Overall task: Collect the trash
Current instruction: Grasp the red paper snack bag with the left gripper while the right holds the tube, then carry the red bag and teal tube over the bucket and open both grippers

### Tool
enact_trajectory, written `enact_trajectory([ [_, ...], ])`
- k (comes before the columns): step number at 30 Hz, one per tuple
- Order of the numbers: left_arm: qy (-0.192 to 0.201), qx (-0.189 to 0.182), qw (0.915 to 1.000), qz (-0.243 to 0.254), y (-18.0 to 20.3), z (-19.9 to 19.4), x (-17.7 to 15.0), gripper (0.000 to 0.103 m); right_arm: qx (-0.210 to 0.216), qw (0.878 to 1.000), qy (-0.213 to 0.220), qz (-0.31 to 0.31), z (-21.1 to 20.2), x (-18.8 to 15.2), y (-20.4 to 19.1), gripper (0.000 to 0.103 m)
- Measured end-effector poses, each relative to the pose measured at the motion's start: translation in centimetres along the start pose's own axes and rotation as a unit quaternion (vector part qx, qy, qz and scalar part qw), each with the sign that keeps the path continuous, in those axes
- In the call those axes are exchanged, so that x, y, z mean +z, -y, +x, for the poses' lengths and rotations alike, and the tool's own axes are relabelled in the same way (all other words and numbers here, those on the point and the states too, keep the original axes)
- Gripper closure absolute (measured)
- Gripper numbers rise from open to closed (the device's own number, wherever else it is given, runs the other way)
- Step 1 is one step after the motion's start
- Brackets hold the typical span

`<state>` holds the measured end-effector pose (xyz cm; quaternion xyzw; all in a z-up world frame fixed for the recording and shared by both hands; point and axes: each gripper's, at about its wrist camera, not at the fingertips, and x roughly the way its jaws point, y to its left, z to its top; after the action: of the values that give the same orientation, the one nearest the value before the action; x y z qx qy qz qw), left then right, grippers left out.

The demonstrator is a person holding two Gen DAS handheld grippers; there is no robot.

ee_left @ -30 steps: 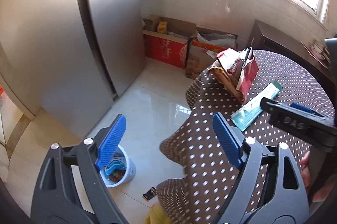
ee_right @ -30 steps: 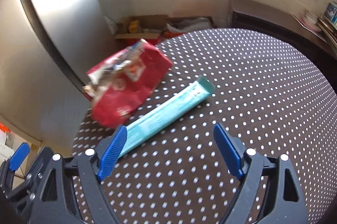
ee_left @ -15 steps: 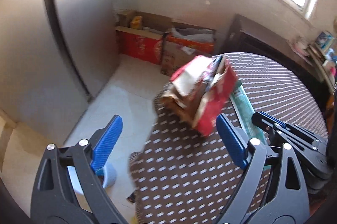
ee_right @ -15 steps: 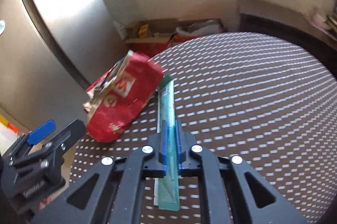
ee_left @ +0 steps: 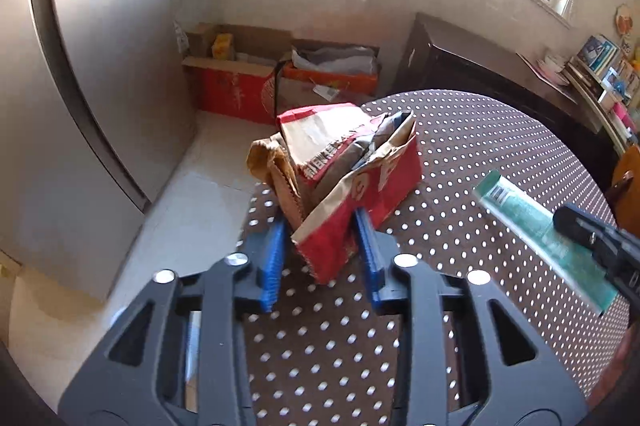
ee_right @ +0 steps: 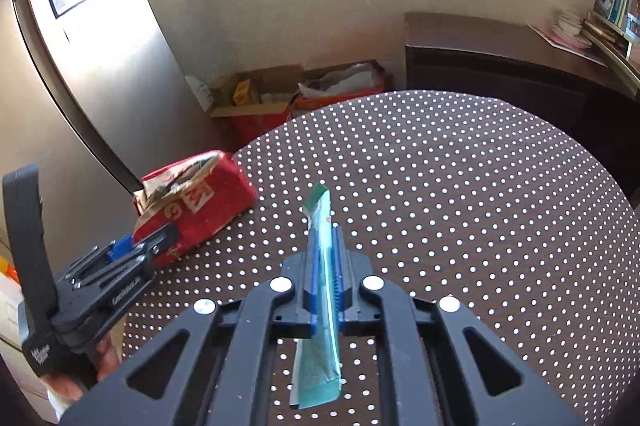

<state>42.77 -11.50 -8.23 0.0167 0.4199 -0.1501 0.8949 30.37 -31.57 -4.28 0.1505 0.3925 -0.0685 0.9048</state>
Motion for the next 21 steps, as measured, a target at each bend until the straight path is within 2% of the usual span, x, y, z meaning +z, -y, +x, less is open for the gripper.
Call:
enact_trajectory([
  [8,0.037,0.023,0.9989,-0.016,-1.6,-4.7,-1.4,0.075,0.037,0.999,0.019,-0.006,-1.5,-0.1,-2.3,0.097],
  [9,0.045,0.035,0.9981,-0.023,-2.1,-5.4,-1.6,0.076,0.043,0.999,0.022,-0.011,-1.8,-0.2,-2.8,0.097],
  [11,0.055,0.044,0.9972,-0.027,-2.8,-6.7,-2.1,0.077,0.050,0.998,0.026,-0.020,-2.5,-0.4,-3.8,0.097],
  [12,0.059,0.045,0.9967,-0.031,-3.2,-7.4,-2.4,0.083,0.056,0.998,0.028,-0.023,-2.8,-0.6,-4.5,0.097],
  [13,0.063,0.049,0.9962,-0.035,-3.7,-8.0,-2.7,0.084,0.060,0.997,0.029,-0.026,-3.1,-0.7,-5.2,0.097],
  [21,0.086,0.085,0.9899,-0.074,-8.5,-11.7,-4.6,0.086,0.101,0.992,0.038,-0.063,-5.2,-2.4,-11.0,0.097],
])
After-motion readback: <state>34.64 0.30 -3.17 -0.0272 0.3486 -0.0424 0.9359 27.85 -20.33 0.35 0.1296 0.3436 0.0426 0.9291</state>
